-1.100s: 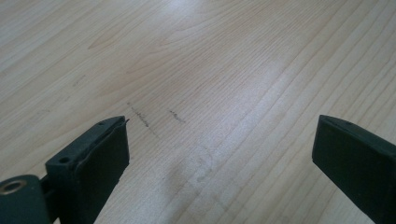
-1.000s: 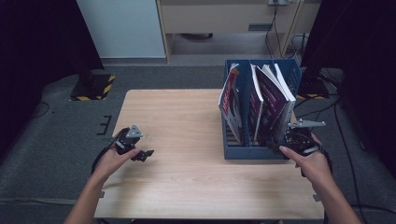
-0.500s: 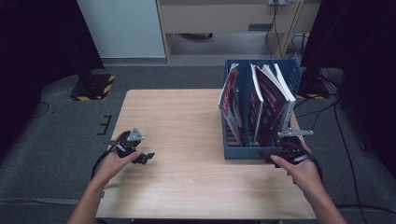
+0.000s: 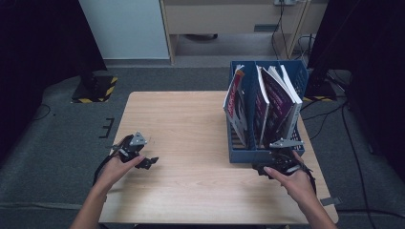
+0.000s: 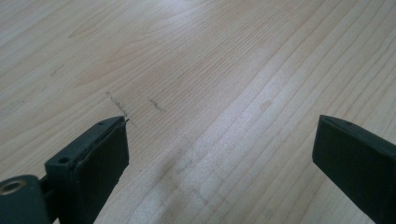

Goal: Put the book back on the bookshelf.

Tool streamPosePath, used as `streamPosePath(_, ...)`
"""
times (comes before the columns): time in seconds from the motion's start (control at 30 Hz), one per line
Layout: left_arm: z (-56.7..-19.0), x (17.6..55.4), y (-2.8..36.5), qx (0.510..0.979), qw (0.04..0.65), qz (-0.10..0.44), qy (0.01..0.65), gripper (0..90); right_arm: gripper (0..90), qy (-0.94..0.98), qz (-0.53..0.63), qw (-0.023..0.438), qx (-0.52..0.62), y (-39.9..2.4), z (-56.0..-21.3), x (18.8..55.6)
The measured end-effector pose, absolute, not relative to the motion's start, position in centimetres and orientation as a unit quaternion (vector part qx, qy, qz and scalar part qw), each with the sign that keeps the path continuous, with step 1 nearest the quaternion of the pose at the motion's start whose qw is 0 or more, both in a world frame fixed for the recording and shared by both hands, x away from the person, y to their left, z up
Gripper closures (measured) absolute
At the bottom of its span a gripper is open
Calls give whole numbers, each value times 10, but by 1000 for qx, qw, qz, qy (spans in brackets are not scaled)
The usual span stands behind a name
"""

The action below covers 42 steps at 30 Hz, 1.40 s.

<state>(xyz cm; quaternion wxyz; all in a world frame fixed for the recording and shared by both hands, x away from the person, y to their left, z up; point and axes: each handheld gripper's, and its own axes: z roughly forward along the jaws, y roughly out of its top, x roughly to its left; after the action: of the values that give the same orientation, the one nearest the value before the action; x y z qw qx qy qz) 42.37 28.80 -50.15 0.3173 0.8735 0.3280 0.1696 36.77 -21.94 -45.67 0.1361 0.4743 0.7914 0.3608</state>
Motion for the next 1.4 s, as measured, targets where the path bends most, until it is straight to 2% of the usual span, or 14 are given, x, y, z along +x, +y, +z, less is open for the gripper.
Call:
streamPosePath(0.3, -502, 423, 292, 872, 318, 170, 331, 35, 55, 795, 360, 137, 469, -216, -457, 362)
streamPosePath(0.7, -501, 421, 293, 872, 318, 171, 331, 35, 55, 803, 356, 124, 461, -204, -473, 357)
streamPosePath(1.4, -504, 420, 297, 873, 315, 169, 333, 35, 59, 823, 339, 89, 447, -151, -507, 361)
